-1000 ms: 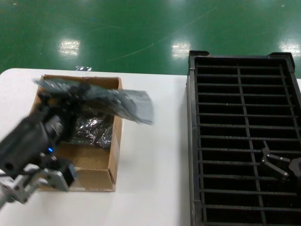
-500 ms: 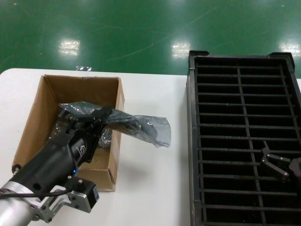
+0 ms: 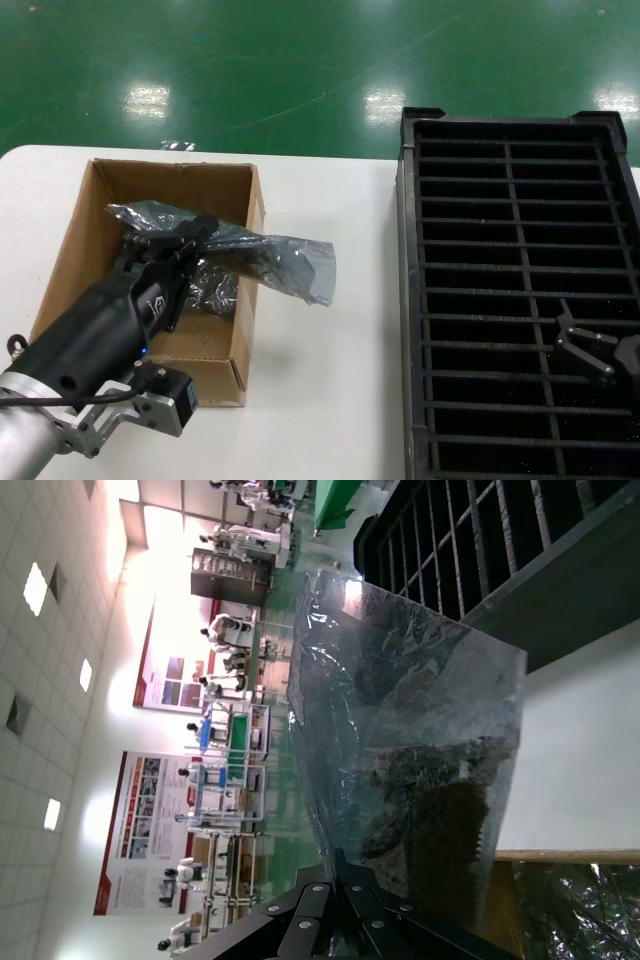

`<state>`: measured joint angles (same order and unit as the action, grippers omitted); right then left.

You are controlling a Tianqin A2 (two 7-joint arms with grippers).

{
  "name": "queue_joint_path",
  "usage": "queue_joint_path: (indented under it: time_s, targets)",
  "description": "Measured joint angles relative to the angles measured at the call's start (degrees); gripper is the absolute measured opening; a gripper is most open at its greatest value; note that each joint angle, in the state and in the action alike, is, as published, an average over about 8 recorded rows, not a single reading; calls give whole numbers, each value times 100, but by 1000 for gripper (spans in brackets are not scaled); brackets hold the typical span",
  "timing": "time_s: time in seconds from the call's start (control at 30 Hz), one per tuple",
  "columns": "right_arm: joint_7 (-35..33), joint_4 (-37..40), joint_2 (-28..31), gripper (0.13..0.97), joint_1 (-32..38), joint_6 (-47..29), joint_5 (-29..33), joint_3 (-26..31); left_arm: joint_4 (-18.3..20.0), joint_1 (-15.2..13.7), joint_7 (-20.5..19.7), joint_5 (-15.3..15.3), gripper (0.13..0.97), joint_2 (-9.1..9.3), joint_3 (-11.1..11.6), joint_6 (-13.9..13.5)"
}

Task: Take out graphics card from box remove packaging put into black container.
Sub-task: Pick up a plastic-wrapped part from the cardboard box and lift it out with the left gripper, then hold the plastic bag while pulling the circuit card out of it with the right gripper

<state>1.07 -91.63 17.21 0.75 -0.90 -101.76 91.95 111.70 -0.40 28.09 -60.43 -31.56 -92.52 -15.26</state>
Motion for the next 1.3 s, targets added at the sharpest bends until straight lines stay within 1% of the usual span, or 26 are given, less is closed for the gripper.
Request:
queue_joint_path:
  time_s: [0.17, 0.57, 0.7, 0.8, 1.0, 1.17, 1.3]
  targets:
    - [0, 0, 0, 966, 0, 0, 0, 0, 2, -5, -25, -2, 139, 28, 24, -10]
    - [0, 0, 0, 966, 0, 0, 0, 0, 3, -5, -27, -2, 139, 31, 26, -10]
    - [-9, -28, 47, 966, 24, 134, -69, 101, 3, -5, -27, -2, 139, 31, 26, -10]
    - [-75, -98, 114, 966, 73, 370, -204, 290, 3, -5, -27, -2, 139, 31, 26, -10]
    - [-323, -269, 224, 966, 252, 755, -516, 879, 3, -5, -27, -2, 139, 31, 26, -10]
    - [-508, -298, 257, 966, 453, 807, -663, 1413, 3, -5, -28, -2, 139, 31, 26, -10]
    - [-585, -239, 205, 966, 607, 693, -635, 1672, 3, -5, -28, -2, 139, 31, 26, -10]
